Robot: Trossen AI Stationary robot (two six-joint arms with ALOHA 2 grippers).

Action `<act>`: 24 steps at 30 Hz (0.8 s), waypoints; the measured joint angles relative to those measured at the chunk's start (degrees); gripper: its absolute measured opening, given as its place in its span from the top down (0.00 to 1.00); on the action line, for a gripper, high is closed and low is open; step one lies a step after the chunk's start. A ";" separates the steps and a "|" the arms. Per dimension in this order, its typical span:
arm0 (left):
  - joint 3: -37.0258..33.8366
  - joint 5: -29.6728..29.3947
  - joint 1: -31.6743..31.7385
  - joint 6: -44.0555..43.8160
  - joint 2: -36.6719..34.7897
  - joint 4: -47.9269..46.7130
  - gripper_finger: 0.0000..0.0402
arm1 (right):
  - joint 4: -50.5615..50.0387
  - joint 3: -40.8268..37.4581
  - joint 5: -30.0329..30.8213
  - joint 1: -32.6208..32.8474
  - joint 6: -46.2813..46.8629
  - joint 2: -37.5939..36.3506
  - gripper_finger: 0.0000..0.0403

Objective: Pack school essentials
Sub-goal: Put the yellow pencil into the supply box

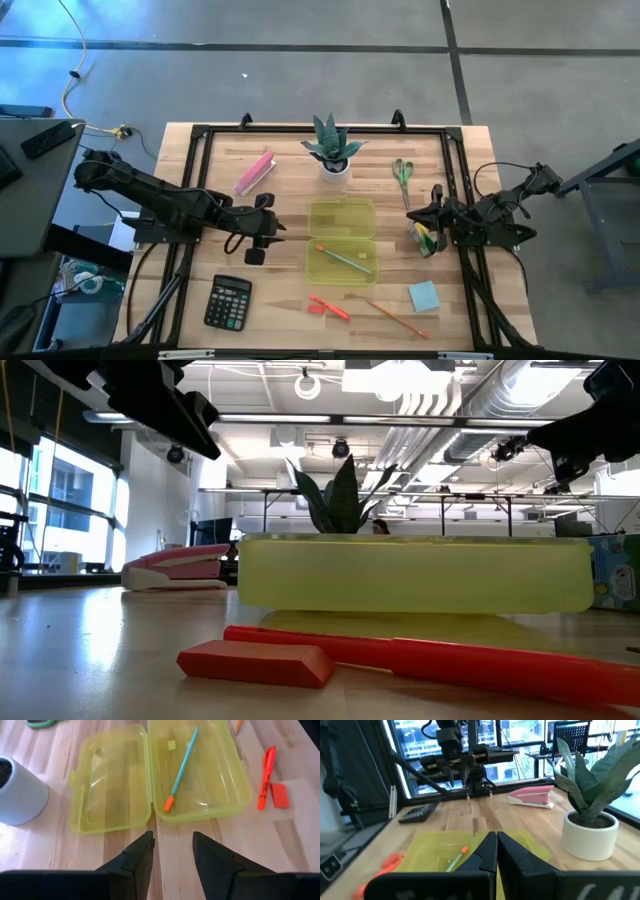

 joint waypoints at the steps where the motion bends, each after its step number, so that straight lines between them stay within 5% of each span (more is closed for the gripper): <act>1: 0.00 -0.01 0.00 0.01 0.00 0.01 0.69 | 0.21 0.00 0.00 0.00 0.25 0.00 1.00; 14: 0.00 -0.33 0.00 -0.52 0.00 0.00 0.69 | 9.85 0.81 -7.08 0.08 8.58 0.12 1.00; 24: 0.00 -0.33 0.00 -0.98 0.02 -0.04 0.69 | -9.45 13.81 -7.38 0.07 23.76 13.83 1.00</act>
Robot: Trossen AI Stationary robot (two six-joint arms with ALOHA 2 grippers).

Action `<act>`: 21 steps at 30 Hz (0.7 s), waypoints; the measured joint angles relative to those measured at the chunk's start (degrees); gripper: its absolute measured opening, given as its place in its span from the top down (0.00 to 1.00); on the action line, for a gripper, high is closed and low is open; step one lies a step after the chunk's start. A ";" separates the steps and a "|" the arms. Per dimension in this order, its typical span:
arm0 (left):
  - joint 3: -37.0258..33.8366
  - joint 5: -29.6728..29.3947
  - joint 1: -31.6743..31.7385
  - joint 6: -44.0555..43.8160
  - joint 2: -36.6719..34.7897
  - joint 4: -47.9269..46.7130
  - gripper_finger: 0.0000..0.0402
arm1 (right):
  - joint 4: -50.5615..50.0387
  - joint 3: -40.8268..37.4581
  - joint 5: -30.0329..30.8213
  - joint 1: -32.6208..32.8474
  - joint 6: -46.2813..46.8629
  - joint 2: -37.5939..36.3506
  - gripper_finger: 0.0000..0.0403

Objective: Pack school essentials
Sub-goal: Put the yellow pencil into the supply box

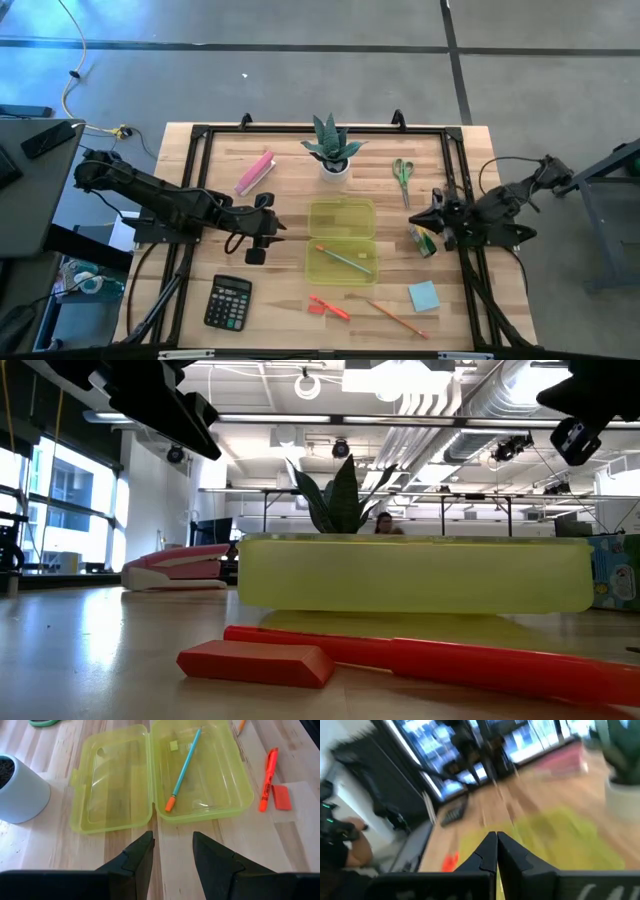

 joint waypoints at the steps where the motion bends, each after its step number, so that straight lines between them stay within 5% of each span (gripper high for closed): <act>1: 0.00 0.00 0.00 -0.09 0.00 -0.02 0.69 | -2.06 1.44 -0.57 0.00 2.46 2.72 1.00; 12: 0.00 0.20 0.00 -1.46 0.02 -0.15 0.69 | -11.44 18.52 -9.86 0.00 13.27 35.78 1.00; 21: 0.00 0.22 0.00 -1.03 0.04 -1.23 0.69 | -30.20 36.54 -11.30 4.75 21.69 56.91 1.00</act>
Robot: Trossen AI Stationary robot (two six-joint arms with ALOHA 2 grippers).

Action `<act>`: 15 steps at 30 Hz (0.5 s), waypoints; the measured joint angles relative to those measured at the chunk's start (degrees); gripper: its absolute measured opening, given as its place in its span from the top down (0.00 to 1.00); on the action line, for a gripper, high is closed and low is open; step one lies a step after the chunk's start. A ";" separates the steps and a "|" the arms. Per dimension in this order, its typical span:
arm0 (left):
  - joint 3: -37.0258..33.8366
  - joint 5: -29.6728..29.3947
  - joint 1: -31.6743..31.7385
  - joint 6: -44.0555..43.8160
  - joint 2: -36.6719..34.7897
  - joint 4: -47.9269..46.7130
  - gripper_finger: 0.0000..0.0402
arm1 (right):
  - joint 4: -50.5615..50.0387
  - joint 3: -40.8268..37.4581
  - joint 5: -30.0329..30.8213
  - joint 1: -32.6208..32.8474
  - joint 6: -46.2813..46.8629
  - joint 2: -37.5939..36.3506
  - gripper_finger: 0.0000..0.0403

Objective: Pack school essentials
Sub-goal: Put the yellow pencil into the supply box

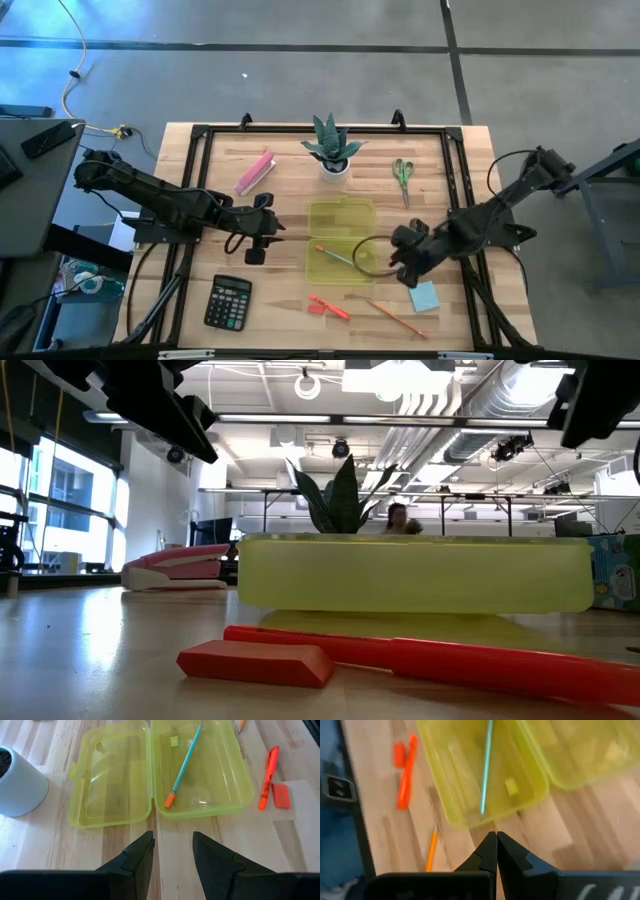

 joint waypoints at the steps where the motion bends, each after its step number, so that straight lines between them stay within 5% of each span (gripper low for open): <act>1: 0.00 0.00 0.00 0.57 0.00 -0.29 0.69 | -1.53 1.54 -0.13 0.82 1.50 1.86 1.00; 9: 0.00 0.04 0.00 1.82 0.00 -0.38 0.69 | -9.40 9.80 -4.93 6.02 14.73 13.32 0.98; 15: 0.00 0.07 0.00 2.74 0.00 -0.19 0.69 | -8.67 11.45 -8.60 9.42 22.68 17.58 0.85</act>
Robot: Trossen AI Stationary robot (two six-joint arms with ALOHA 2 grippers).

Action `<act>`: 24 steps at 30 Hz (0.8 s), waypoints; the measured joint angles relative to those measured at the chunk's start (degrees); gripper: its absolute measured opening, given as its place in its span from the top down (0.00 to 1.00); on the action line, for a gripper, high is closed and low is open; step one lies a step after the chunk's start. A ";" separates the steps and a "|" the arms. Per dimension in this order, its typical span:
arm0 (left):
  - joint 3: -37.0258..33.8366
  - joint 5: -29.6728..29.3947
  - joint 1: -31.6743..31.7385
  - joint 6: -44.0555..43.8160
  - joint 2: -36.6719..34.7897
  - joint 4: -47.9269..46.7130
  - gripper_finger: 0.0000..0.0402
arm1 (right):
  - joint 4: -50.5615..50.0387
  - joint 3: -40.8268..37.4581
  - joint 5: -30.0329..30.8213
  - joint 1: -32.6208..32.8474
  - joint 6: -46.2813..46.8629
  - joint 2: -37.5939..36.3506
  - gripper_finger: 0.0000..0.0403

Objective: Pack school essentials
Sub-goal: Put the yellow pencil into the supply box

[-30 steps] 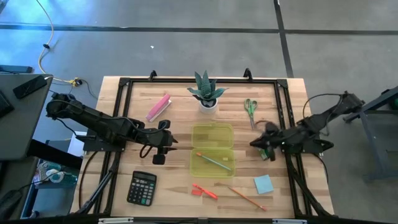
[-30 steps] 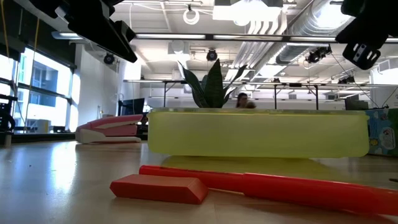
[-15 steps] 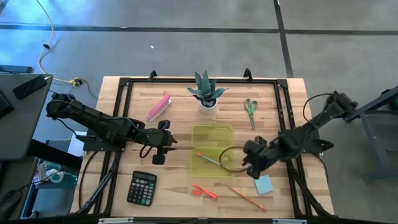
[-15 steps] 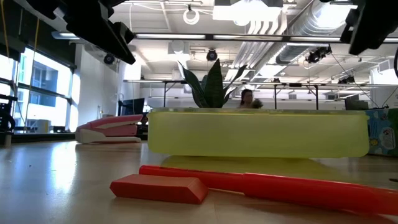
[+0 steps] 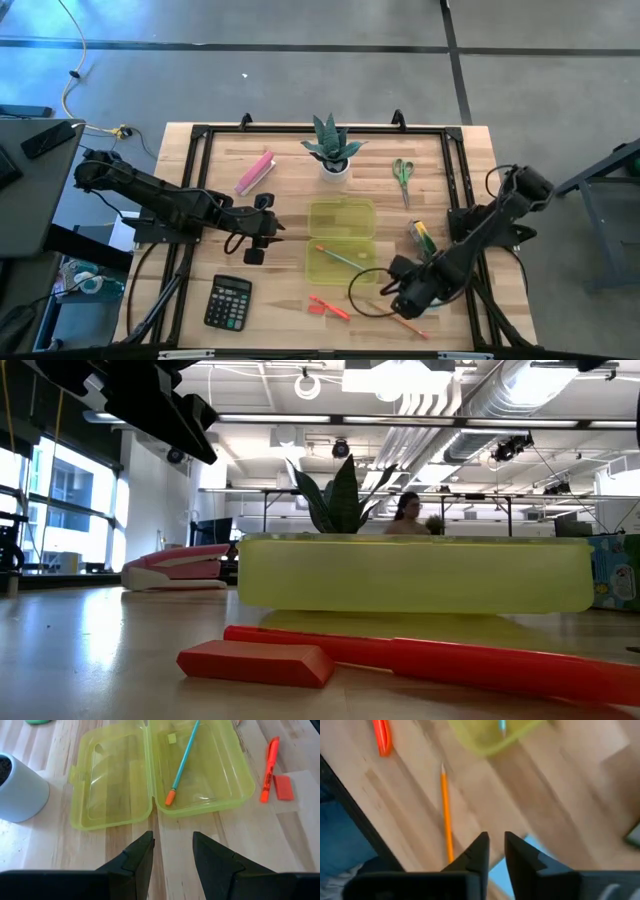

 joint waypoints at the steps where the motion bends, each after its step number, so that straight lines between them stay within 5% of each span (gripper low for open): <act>1: 0.00 -0.01 0.00 0.19 0.00 0.00 0.69 | 0.52 0.03 -0.65 0.73 1.21 0.56 0.82; 11: 0.04 0.02 0.85 4.48 0.00 4.89 0.69 | 7.01 0.05 -8.45 7.70 14.00 4.09 0.64; 24: 0.04 -0.02 4.12 4.84 0.00 9.22 0.69 | 13.94 0.05 -8.12 14.57 28.75 8.68 0.65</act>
